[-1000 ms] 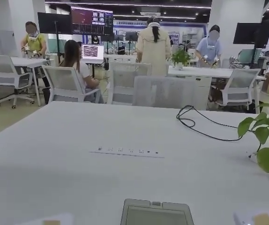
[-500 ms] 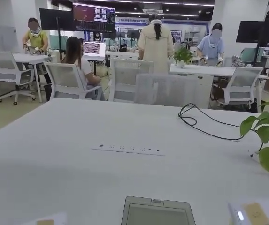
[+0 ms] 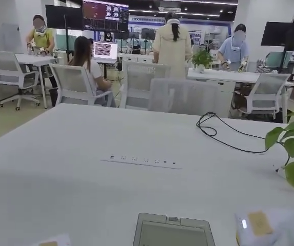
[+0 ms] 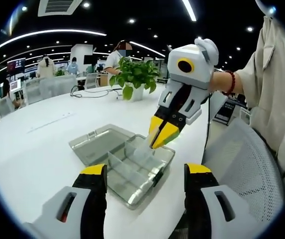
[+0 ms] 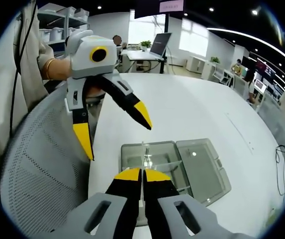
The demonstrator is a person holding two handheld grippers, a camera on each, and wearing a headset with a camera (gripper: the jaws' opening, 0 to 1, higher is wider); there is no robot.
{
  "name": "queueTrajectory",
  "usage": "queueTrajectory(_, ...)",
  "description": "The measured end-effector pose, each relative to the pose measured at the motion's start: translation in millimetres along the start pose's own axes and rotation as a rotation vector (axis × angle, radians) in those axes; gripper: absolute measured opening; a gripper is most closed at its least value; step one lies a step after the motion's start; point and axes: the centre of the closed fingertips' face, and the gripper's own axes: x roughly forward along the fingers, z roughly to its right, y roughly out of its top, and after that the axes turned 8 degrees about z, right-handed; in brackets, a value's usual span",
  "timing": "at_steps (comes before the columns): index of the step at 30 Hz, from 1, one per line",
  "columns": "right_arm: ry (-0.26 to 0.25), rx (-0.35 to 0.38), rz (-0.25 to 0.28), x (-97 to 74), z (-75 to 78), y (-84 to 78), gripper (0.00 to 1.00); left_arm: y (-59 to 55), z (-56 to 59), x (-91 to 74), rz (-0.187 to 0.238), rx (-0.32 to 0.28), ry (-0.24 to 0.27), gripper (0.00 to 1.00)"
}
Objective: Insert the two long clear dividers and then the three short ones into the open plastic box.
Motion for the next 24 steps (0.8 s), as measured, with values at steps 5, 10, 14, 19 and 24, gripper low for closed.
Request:
queueTrajectory(5,-0.014,0.008,-0.005,6.5,8.6,1.6,0.02,-3.5,-5.8,0.1,-0.008,-0.011,0.028,0.70)
queueTrajectory(10,-0.018,0.008,-0.012,13.5,12.6,2.6,0.02,-4.5,-10.1,-0.4,-0.006,-0.018,0.046,0.74)
queueTrajectory(14,-0.019,0.001,-0.022,18.1,14.9,1.9,0.02,-4.9,-13.6,-0.8,-0.006,-0.019,0.060,0.76)
queueTrajectory(19,-0.023,0.008,-0.039,20.5,18.6,-2.2,0.02,-6.6,-15.2,-1.0,-0.014,-0.018,0.067,0.77)
queueTrajectory(24,-0.007,0.025,-0.049,22.0,16.4,-5.3,0.02,-7.5,-16.9,-1.0,-0.013,-0.025,0.071,0.77)
